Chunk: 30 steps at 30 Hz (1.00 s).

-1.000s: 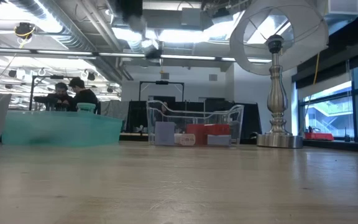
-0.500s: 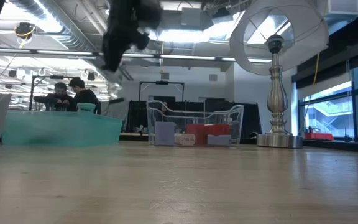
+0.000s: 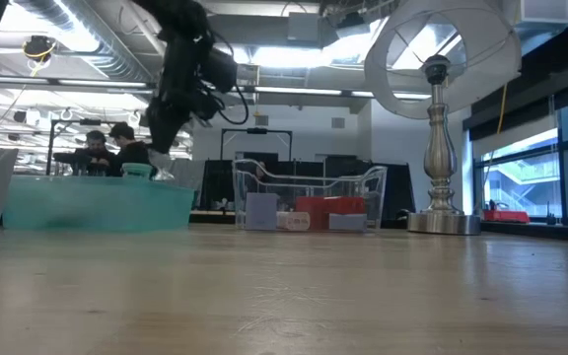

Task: Pick & Place Office items
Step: Put the white hourglass into the green bin

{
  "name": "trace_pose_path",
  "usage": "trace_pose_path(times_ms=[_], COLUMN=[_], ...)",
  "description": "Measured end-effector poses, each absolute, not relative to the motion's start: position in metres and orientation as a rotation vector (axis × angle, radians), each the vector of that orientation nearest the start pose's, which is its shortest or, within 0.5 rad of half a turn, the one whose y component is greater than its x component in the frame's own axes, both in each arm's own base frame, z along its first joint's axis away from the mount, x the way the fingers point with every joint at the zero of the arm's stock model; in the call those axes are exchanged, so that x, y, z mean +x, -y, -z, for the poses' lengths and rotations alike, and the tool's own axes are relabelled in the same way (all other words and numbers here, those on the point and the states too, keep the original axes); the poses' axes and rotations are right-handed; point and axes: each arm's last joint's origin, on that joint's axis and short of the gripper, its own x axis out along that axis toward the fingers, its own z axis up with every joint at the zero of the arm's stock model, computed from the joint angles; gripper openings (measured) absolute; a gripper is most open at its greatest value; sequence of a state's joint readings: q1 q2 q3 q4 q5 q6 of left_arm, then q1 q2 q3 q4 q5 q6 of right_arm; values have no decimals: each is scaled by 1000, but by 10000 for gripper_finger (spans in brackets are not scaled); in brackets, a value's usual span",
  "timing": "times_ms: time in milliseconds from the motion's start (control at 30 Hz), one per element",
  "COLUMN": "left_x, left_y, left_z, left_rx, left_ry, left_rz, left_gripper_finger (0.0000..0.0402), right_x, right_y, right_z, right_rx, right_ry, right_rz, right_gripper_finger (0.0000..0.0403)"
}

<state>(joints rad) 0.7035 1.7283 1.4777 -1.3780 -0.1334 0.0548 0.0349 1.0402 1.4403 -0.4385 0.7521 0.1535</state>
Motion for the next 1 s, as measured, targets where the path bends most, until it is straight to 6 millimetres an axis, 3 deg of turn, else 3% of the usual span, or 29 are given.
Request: trace_pose_path(times_ms=[267,533,733,1000], left_x=[223,225,231,231], left_y=[-212,-217,-222,-225], left_z=[-245,-238,-221,-218], left_rx=[-410,-385,-416,-401], left_ry=[-1637,-1627,-1668,-1679], left_rz=[-554,-528,-489,-489], left_gripper_finger=[214,214,214,217], right_x=[192,206,210,210], right_y=[17,17,18,18], right_z=[-472,-466,-464,-464], right_rx=[119,107,102,142], right_ry=[-16,-47,-58,-43], right_rz=[741,746,748,749], right_gripper_finger=[358,358,358,358])
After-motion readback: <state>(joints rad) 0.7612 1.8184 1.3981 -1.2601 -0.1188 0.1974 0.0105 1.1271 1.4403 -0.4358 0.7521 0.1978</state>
